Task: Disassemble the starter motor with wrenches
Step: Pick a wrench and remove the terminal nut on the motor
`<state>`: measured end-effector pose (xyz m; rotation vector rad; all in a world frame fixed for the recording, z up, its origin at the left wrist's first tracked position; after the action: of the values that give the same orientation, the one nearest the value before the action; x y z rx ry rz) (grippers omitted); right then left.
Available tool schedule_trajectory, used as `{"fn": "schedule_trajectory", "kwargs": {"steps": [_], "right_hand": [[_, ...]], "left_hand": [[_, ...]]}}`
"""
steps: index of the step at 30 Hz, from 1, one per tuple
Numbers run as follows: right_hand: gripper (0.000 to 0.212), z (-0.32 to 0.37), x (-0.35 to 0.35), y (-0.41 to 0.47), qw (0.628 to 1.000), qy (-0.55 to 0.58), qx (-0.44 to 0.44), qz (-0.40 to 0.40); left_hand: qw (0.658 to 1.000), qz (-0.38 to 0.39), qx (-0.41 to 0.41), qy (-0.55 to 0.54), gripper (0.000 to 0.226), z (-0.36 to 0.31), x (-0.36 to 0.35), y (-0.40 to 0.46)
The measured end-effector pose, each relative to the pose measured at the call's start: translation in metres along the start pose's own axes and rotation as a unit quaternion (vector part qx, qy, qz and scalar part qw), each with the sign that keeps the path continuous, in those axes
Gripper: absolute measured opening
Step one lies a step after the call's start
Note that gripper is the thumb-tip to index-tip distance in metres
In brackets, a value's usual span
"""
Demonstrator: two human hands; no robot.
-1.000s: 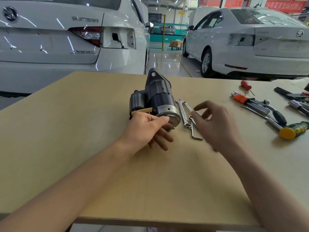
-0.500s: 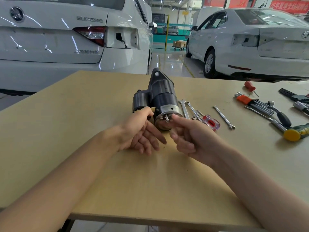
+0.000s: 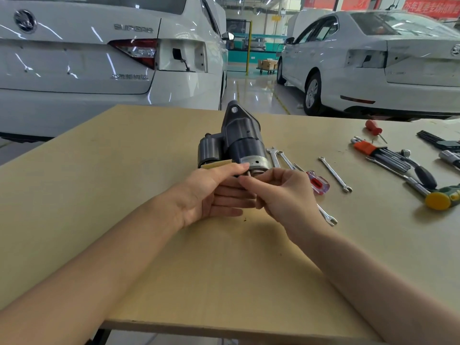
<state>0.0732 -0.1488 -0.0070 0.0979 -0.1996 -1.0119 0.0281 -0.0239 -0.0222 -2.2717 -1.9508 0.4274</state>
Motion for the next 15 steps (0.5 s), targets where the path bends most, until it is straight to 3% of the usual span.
{"fn": "schedule_trajectory", "kwargs": {"steps": [3, 7, 10, 13, 15], "right_hand": [[0.027, 0.016, 0.0, -0.004, 0.978, -0.188, 0.082, -0.041], [0.026, 0.023, -0.006, -0.01, 0.944, -0.303, 0.129, -0.036], [0.023, 0.024, -0.006, -0.017, 0.947, -0.286, 0.142, -0.028], [0.015, 0.018, -0.002, -0.018, 0.97, -0.221, 0.096, -0.026], [0.028, 0.011, -0.004, -0.015, 0.98, -0.191, 0.046, 0.009]], "left_hand": [[0.999, -0.042, -0.021, -0.001, 0.035, 0.0, 0.0, 0.001], [0.995, -0.084, -0.046, 0.0, 0.02, 0.0, 0.003, 0.002], [0.996, -0.08, -0.049, -0.007, 0.017, -0.001, 0.004, 0.002], [0.997, -0.059, -0.046, -0.009, 0.021, -0.002, 0.001, 0.002], [0.998, -0.048, -0.04, -0.007, 0.018, -0.001, 0.0, 0.002]]}}
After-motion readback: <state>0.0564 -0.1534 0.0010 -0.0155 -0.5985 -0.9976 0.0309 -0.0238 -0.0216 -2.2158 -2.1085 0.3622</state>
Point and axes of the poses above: each hand's wrist, its own y-axis towards the middle knuckle, its own x-axis out of the back of the hand, z = x × y, the point moved 7 cm from there along y, towards the middle knuckle, and after that the axes turned 13 degrees about z, right-handed, at the moved point
